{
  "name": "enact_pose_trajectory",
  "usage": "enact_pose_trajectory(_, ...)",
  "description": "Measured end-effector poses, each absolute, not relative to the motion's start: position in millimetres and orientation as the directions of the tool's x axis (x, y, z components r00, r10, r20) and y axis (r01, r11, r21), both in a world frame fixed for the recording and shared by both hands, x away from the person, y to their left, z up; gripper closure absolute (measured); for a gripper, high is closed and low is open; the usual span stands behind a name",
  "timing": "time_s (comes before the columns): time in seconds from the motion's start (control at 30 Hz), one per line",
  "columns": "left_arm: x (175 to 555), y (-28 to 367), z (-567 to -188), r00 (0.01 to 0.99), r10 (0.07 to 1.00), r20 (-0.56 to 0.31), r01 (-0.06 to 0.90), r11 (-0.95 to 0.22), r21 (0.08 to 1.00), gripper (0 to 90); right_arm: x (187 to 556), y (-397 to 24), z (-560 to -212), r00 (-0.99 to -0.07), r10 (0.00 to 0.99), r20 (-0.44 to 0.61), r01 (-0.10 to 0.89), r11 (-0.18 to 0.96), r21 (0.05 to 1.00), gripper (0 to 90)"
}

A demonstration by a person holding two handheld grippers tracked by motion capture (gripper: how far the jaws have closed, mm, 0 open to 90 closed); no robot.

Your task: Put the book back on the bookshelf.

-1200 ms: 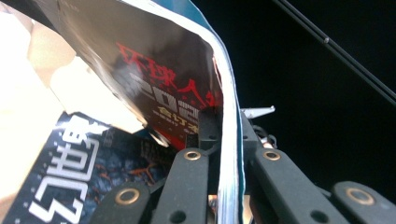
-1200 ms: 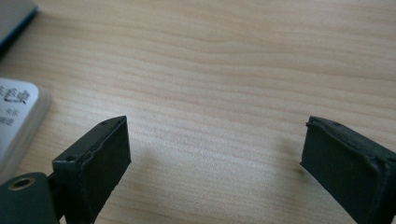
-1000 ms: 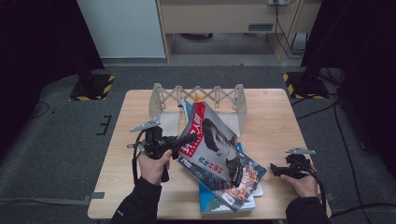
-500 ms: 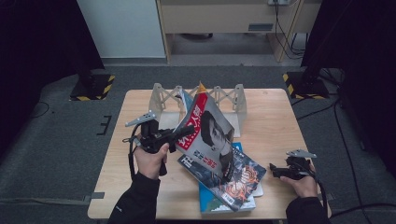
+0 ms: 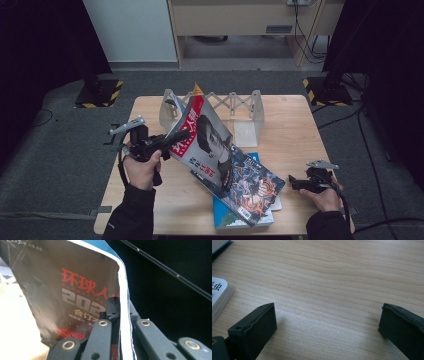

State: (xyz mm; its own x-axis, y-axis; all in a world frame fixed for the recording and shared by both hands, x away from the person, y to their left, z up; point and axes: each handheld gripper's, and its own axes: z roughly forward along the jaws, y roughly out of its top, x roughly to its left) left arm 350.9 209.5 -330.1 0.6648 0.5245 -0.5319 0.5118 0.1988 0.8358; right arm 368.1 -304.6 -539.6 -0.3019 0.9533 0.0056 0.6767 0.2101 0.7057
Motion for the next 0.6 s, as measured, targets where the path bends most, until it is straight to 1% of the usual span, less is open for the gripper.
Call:
enact_pose_trajectory(0.07,349.1,220.7,-328.4,0.653,0.539,-0.531,0.508,0.208,0.836,86.3,368.1,-304.6,-539.6,-0.302,0.953,0.006,0.677,0.21,0.706,1.5)
enact_pose_trajectory(0.6,341.6,265.1,-318.5,0.613,0.603,-0.51,0.491,0.214,0.844,86.3,368.6,-303.7,-539.7,-0.298,0.954,0.008,0.68,0.207,0.704,0.8)
